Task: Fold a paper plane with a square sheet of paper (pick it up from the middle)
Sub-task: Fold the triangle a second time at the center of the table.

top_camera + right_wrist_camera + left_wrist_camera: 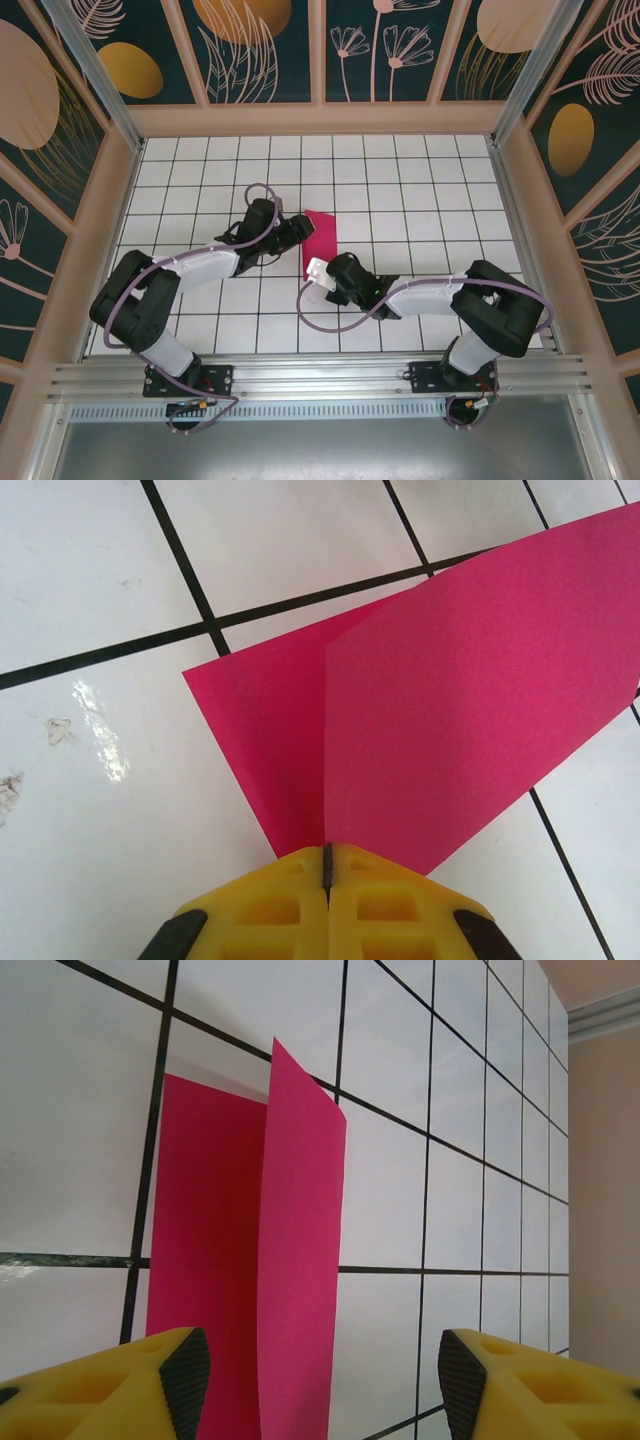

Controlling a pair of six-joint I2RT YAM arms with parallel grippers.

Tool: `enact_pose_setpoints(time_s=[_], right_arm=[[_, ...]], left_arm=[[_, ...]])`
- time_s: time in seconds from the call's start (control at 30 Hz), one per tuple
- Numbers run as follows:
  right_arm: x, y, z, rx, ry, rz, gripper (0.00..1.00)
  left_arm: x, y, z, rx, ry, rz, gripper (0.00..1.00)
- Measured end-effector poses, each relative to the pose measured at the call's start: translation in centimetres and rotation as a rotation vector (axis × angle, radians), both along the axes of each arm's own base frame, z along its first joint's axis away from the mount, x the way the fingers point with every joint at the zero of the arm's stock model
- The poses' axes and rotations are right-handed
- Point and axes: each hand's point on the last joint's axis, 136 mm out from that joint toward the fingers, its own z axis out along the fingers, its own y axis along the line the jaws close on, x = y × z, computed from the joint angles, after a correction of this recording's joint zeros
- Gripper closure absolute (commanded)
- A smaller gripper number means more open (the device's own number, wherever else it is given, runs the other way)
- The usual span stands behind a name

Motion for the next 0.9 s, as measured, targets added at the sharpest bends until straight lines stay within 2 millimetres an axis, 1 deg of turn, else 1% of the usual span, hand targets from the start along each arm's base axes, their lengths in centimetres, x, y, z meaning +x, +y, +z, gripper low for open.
enact_pose_setpoints(time_s=[0.1,0.23,0.27,0.37,0.47,0.53,0.57,0.6,0.67,0.73,0.83,0.9], right_arm=[[0.1,0.2,0.2,0.011,-0.003,-0.001,1.0],[0.1,0.3,0.3,0.02,-0.007,-0.001,1.0],[0.1,0.3,0.3,0.024,-0.008,-0.002,1.0],[0.0,0.1,0.1,0.027,-0.006,-0.005,1.0],[-0.1,-0.1,-0.2,0.026,0.003,-0.012,0.97],[-0.2,-0.2,-0.3,0.03,0.009,-0.02,0.9],[-0.2,-0.2,-0.3,0.036,0.012,-0.025,0.87],[-0.2,-0.2,-0.2,0.044,0.017,-0.031,0.82],[-0.2,0.0,0.2,0.07,0.026,-0.045,0.73],[-0.2,0.2,1.2,0.116,0.032,-0.057,0.64],[-0.2,0.9,3.0,0.198,0.03,-0.064,0.62],[-0.2,1.3,3.6,0.231,0.032,-0.065,0.58]], left_arm=[[0.0,-0.5,-0.7,-0.017,0.02,-0.011,0.4],[0.1,-1.4,-1.9,-0.054,0.055,-0.026,0.53],[0.2,-1.6,-2.1,-0.063,0.06,-0.028,0.55],[0.3,-1.9,-2.8,-0.081,0.079,-0.027,0.65],[0.3,-2.1,-3.2,-0.093,0.093,-0.029,0.75],[0.4,-2.2,-3.5,-0.097,0.099,-0.028,0.84],[0.4,-2.2,-3.5,-0.098,0.101,-0.026,0.87],[0.4,-2.2,-3.5,-0.1,0.101,-0.026,0.89],[0.4,-2.2,-3.4,-0.101,0.098,-0.026,0.9],[0.5,-2.3,-3.4,-0.103,0.098,-0.028,0.91],[0.5,-2.3,-3.3,-0.105,0.096,-0.029,0.91],[0.6,-2.4,-3.2,-0.106,0.094,-0.029,0.91]])
